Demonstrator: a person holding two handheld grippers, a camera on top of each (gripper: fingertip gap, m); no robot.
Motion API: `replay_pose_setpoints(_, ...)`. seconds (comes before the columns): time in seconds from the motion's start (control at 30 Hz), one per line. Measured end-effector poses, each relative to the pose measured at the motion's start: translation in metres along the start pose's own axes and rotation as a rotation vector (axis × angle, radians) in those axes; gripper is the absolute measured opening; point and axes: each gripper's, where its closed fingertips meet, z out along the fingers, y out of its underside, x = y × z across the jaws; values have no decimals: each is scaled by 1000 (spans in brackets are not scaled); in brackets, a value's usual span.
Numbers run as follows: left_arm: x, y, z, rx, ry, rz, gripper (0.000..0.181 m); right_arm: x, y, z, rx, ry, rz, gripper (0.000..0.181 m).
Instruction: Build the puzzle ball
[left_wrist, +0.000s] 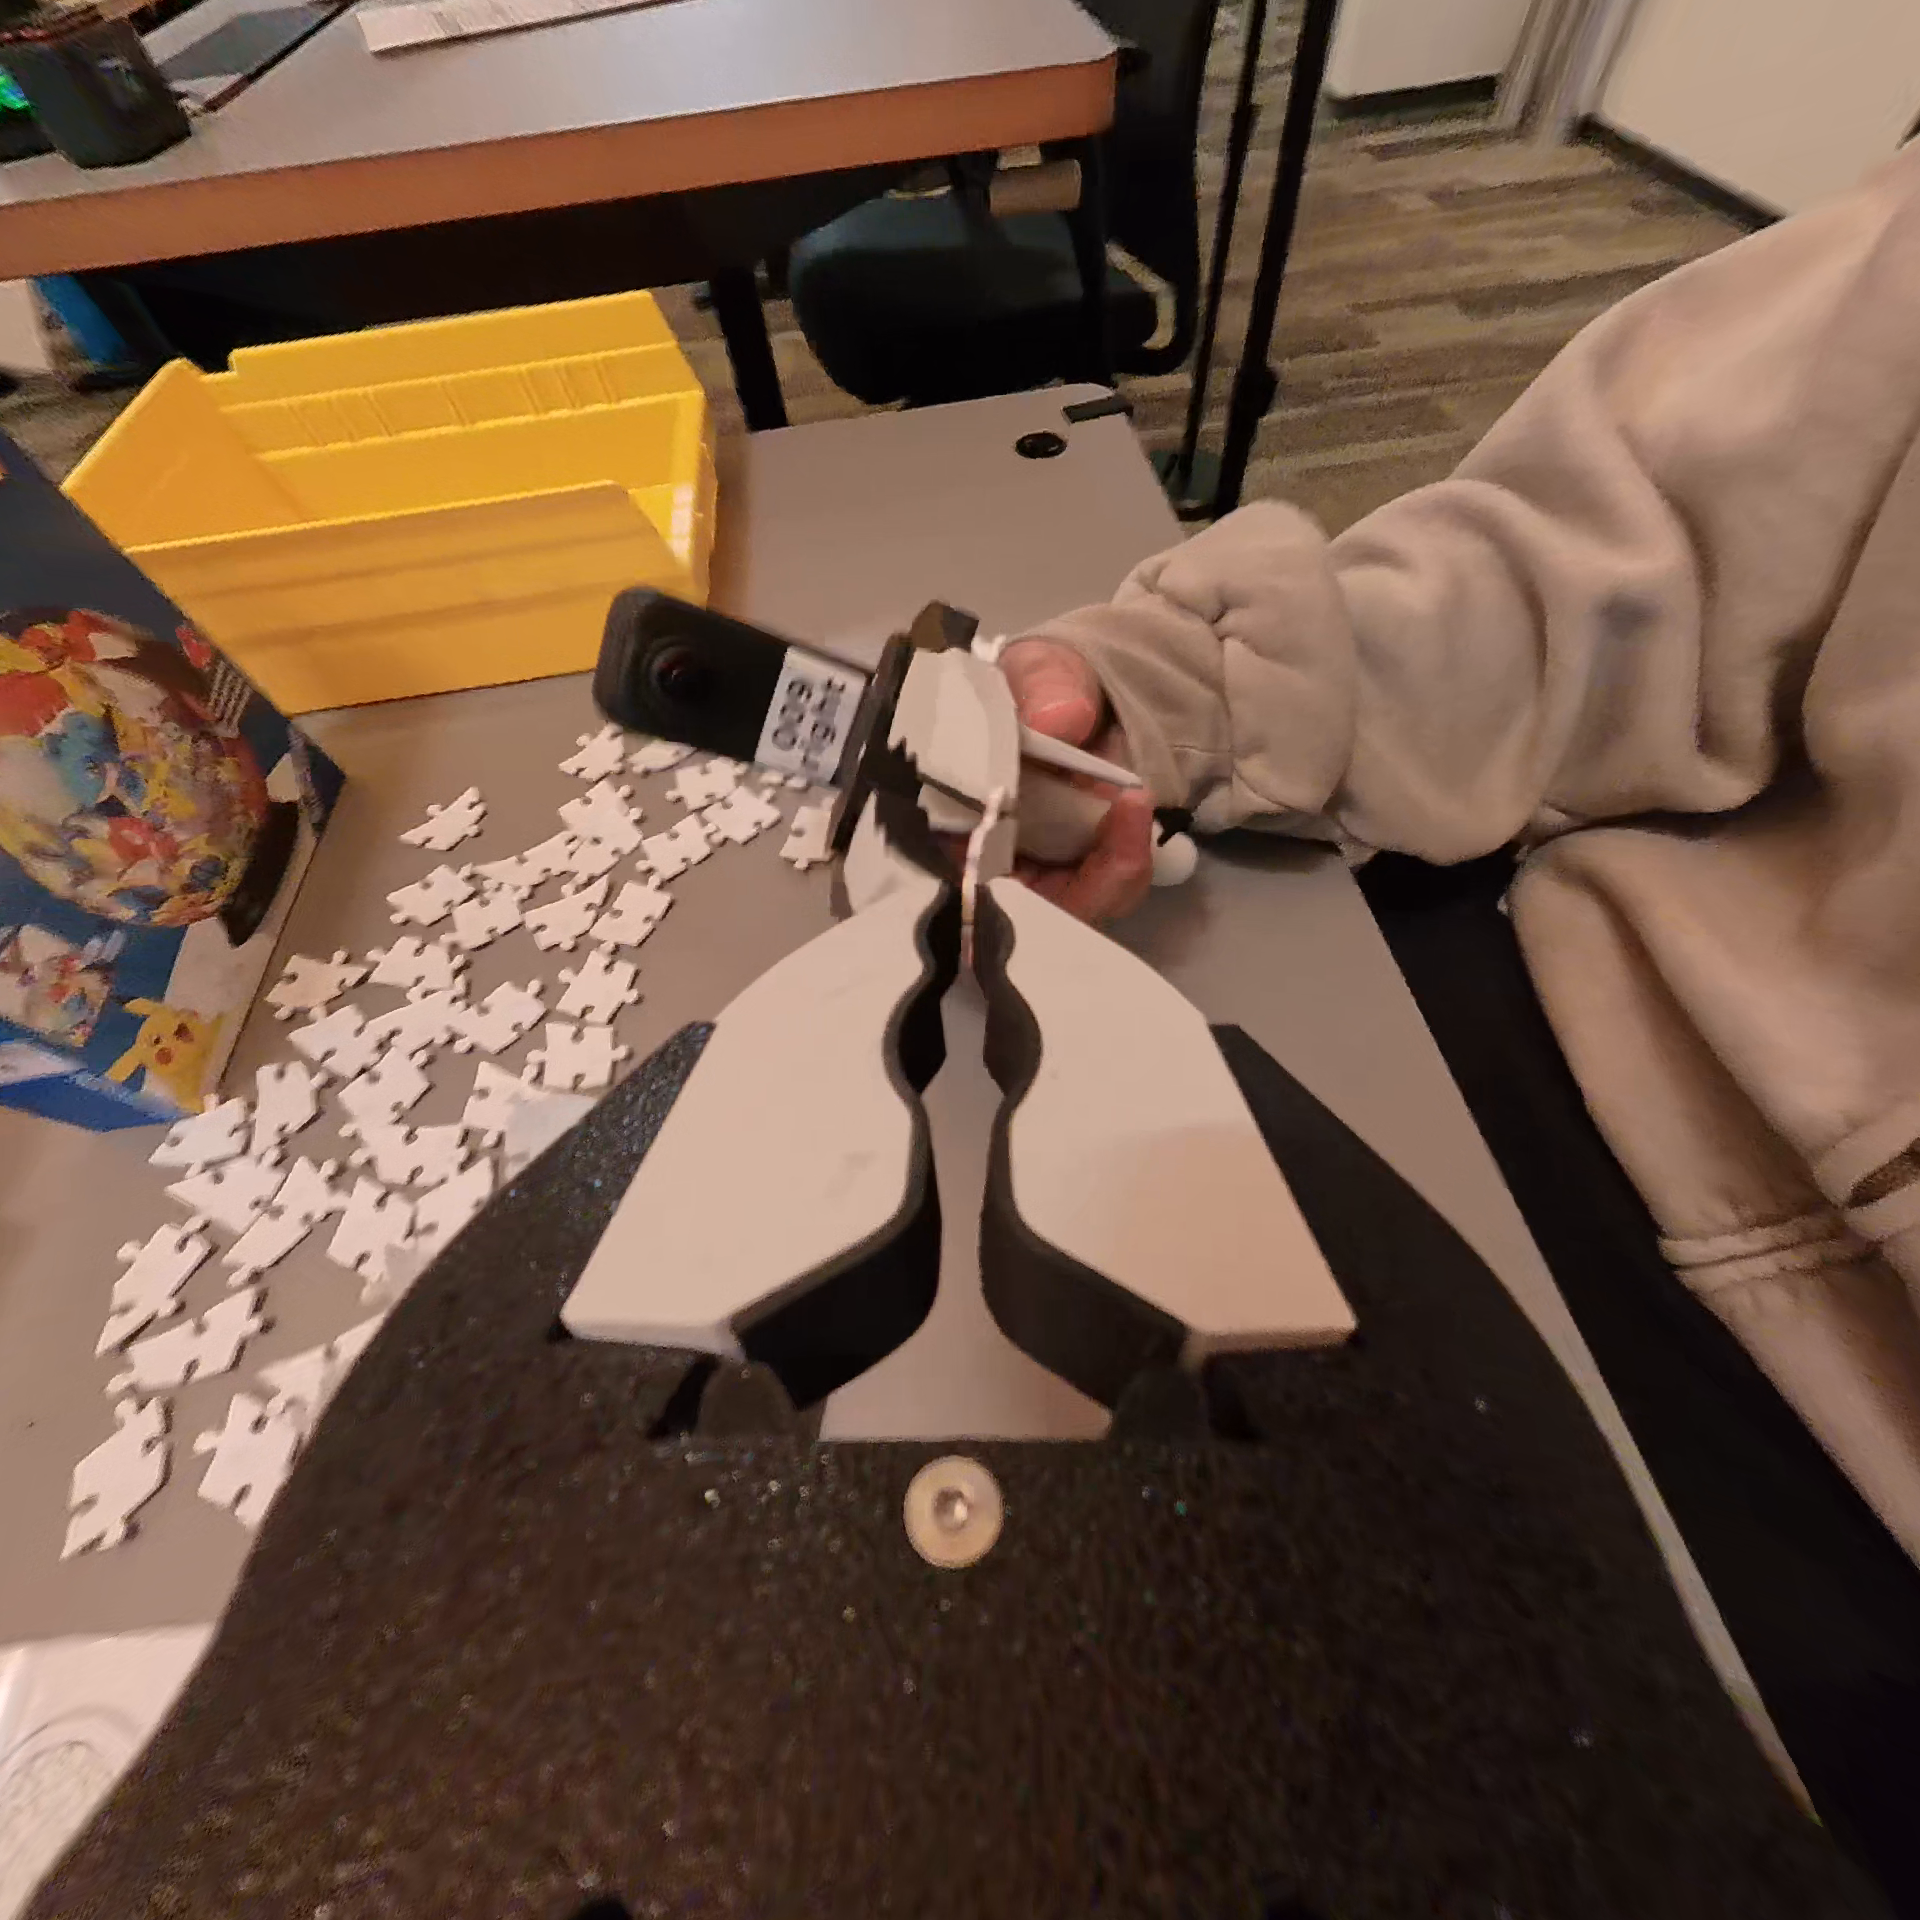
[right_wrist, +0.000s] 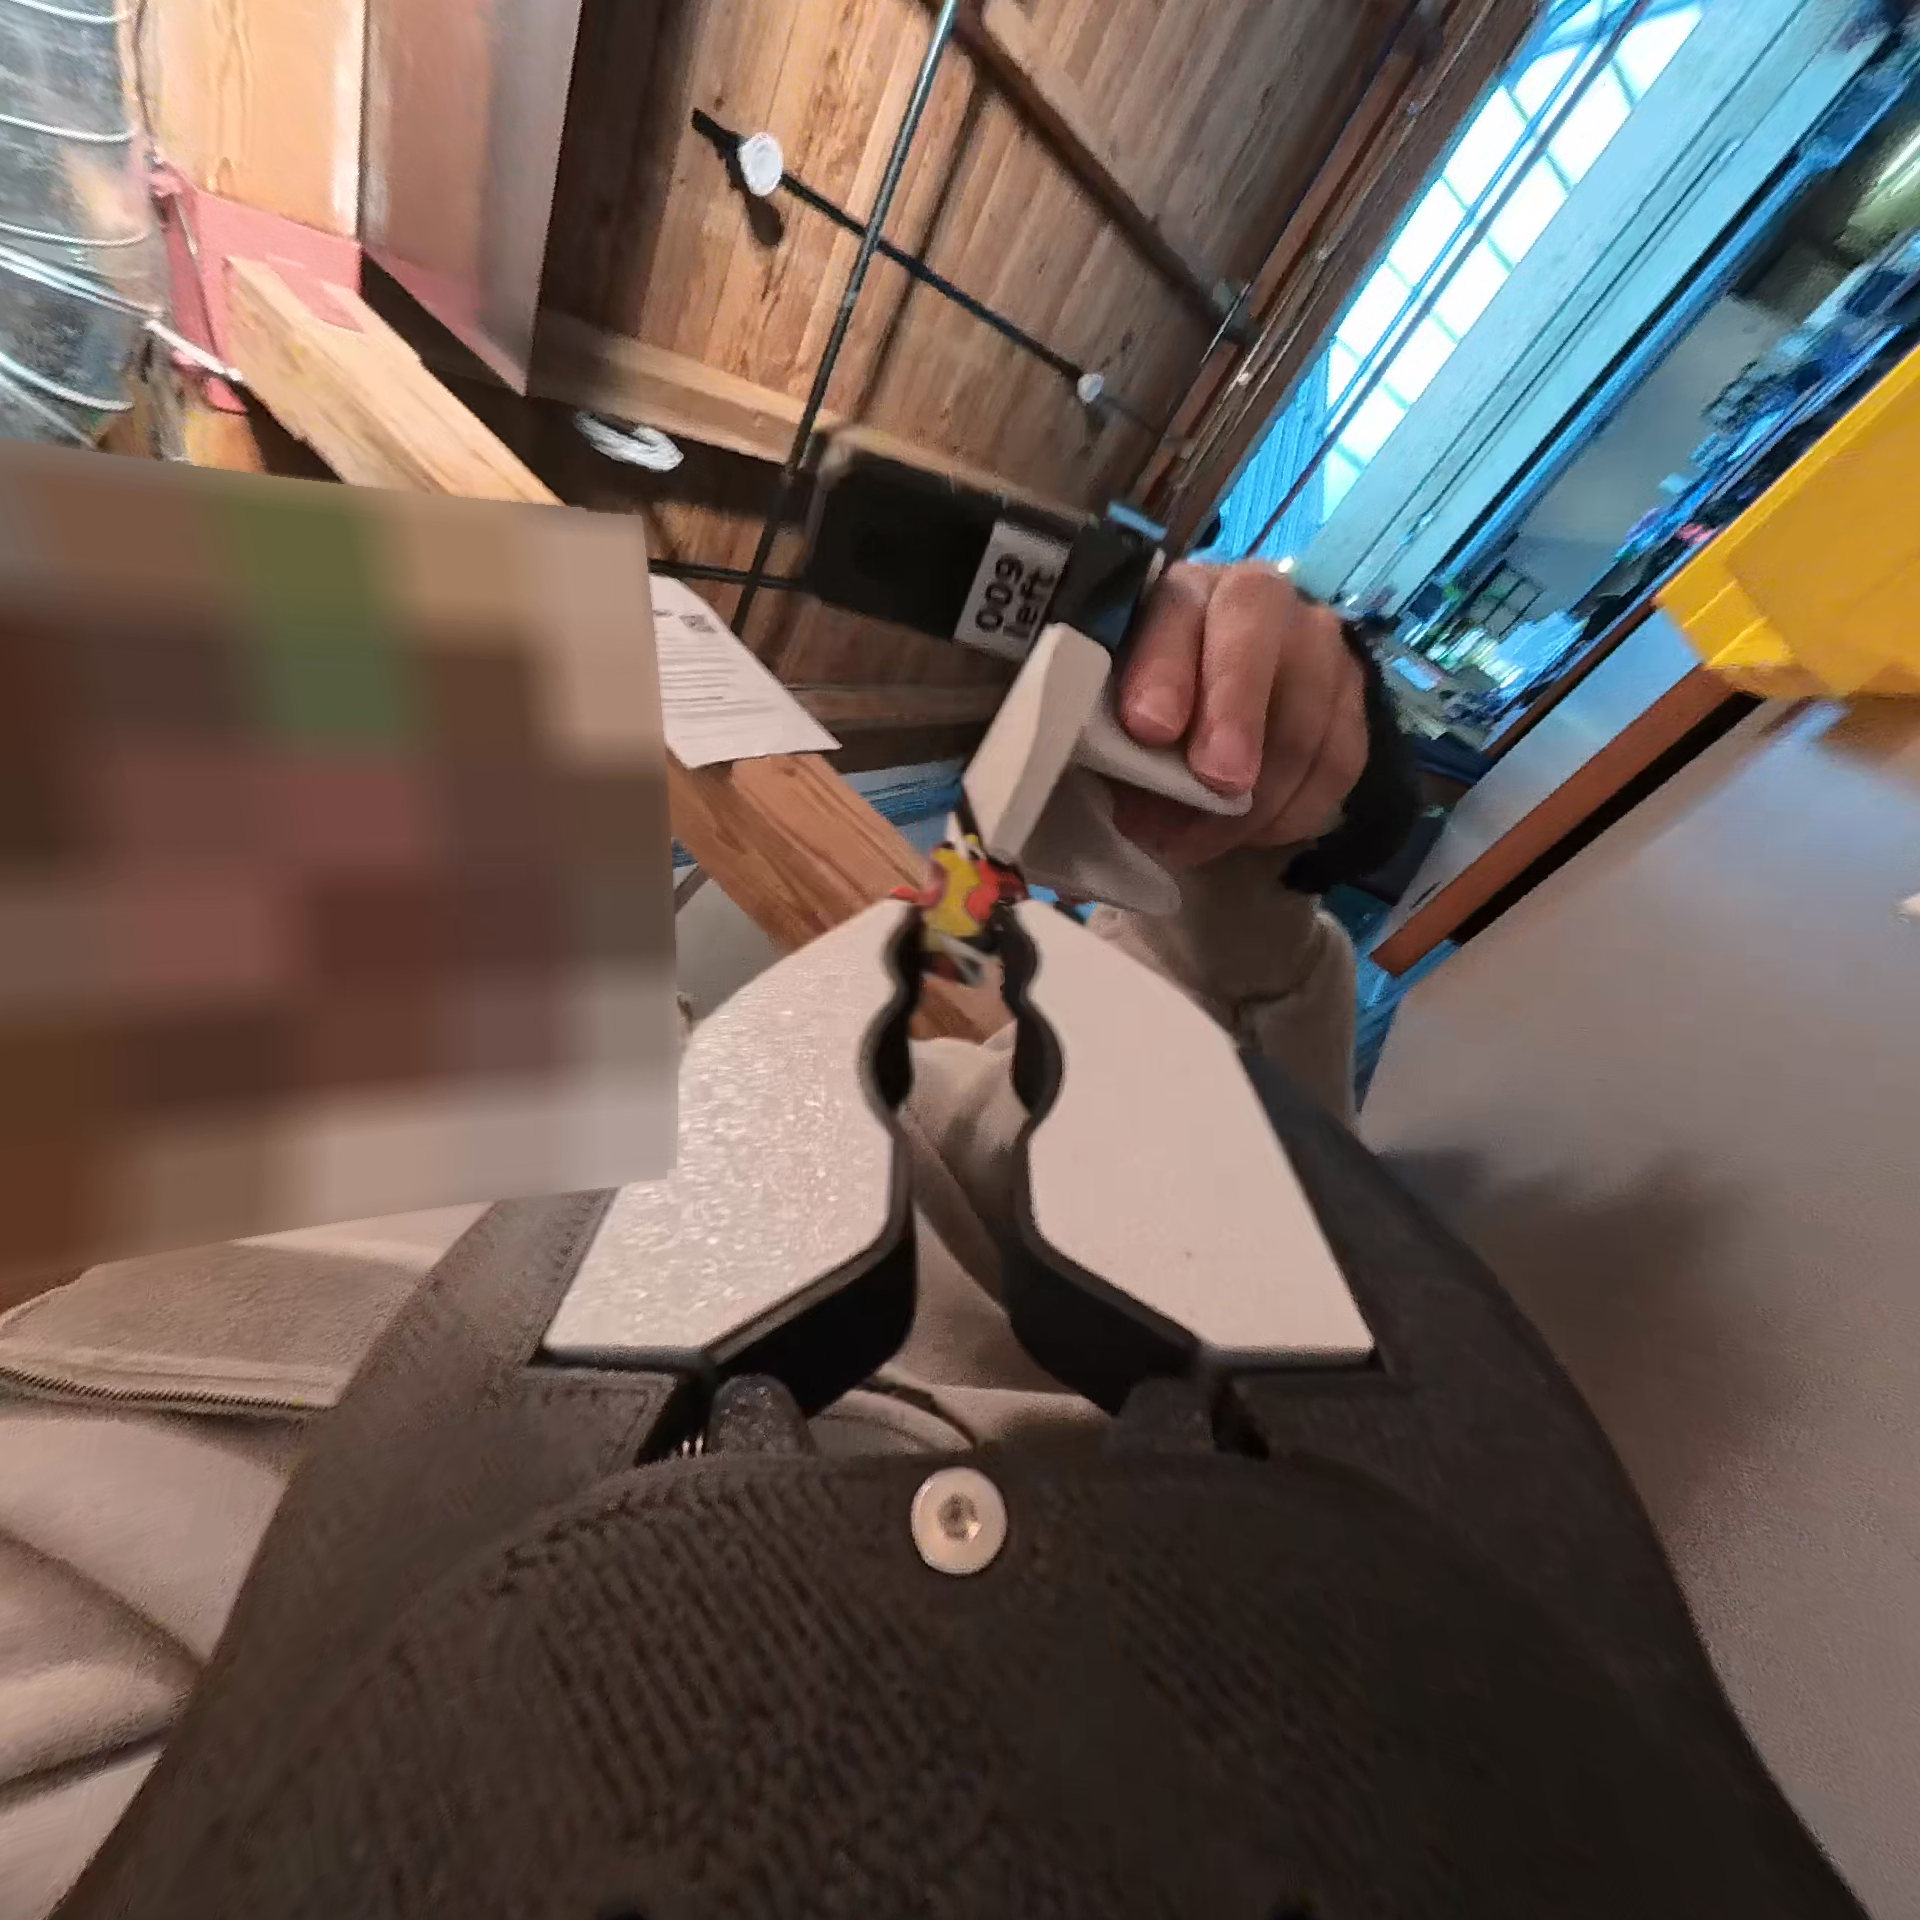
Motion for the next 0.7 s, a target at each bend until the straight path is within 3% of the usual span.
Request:
replay_pose_setpoints(0.03,-3,3,-2,-10,-33,-1,2,0,-3,-3,5,27,-25,6)
replay_pose_setpoints(0.13,-7,17,-15,-36,-68,-52,2,20,-10,-19,-73,309,-196,17)
replay_pose_setpoints(0.23,-20,35,-33,-118,-118,-128,2,35,-33,-44,-184,696,-552,39)
replay_pose_setpoints(0.33,-39,44,-43,-224,-165,-178,2,30,-52,-45,-337,878,-805,47)
replay_pose_setpoints(0.4,-50,43,-40,-281,-160,-200,2,32,-65,-36,-403,919,-913,53)
replay_pose_setpoints(0.53,-72,38,-26,-380,-111,-154,2,42,-79,-13,-468,812,-949,22)
replay_pose_setpoints(0.7,-96,36,-14,-429,-68,-137,2,63,-82,-15,-613,794,-929,14)
